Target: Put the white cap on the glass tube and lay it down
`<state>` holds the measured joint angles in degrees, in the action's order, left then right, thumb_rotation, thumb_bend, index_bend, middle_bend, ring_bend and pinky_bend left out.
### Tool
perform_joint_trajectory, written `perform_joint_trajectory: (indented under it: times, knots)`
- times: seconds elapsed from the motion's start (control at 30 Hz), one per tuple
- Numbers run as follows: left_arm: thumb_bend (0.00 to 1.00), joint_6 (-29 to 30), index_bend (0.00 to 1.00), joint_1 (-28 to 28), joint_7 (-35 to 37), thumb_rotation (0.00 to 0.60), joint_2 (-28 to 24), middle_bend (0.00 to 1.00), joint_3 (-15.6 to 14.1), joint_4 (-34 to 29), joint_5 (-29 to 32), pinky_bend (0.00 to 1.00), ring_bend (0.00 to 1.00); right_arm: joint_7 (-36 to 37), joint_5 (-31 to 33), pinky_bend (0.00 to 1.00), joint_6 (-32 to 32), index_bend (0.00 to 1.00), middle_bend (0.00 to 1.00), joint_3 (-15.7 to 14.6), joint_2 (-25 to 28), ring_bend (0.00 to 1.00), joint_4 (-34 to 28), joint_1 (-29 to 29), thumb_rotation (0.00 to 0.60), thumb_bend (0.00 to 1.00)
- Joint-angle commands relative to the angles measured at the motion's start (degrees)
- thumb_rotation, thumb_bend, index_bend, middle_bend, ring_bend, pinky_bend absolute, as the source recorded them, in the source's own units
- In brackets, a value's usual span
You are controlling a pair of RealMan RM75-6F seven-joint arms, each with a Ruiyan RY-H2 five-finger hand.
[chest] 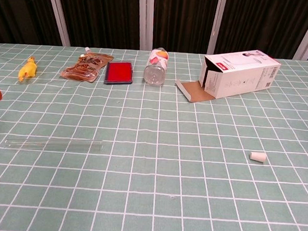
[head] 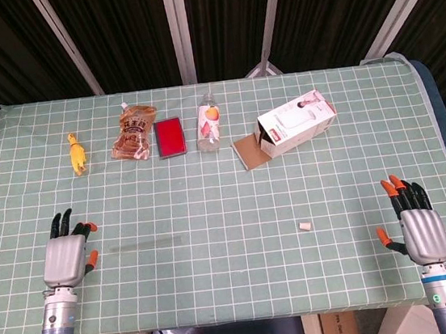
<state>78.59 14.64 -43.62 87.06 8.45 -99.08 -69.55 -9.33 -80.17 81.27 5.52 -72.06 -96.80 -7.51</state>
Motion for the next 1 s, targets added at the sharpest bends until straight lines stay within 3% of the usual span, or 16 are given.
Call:
perform_joint_trajectory:
  times: [0.03, 0.57, 1.0]
  knots:
    - [0.42, -0.7, 0.39, 2.2, -4.8, 0.6, 4.1, 0.39, 0.5, 1.8, 3.1, 0.0, 0.05, 0.2, 0.1, 0.0, -0.1, 0.0, 0.0, 0.0, 0.1, 0.0, -0.1, 0.0, 0.6, 0.36]
    - [0.44, -0.4, 0.43, 6.0, -11.5, 0.6, 15.1, 0.42, -0.1, 7.9, 8.0, 0.0, 0.07, 1.5, 0.5, 0.0, -0.6, 0.0, 0.0, 0.1, 0.3, 0.0, -0.5, -0.1, 0.6, 0.36]
    - [0.49, 0.2, 0.45, 7.5, -12.9, 0.6, 18.3, 0.43, -0.3, 9.1, 9.3, 0.0, 0.07, 2.2, 0.4, 0.0, -0.6, 0.0, 0.0, 0.1, 0.3, 0.0, -0.6, -0.2, 0.6, 0.36]
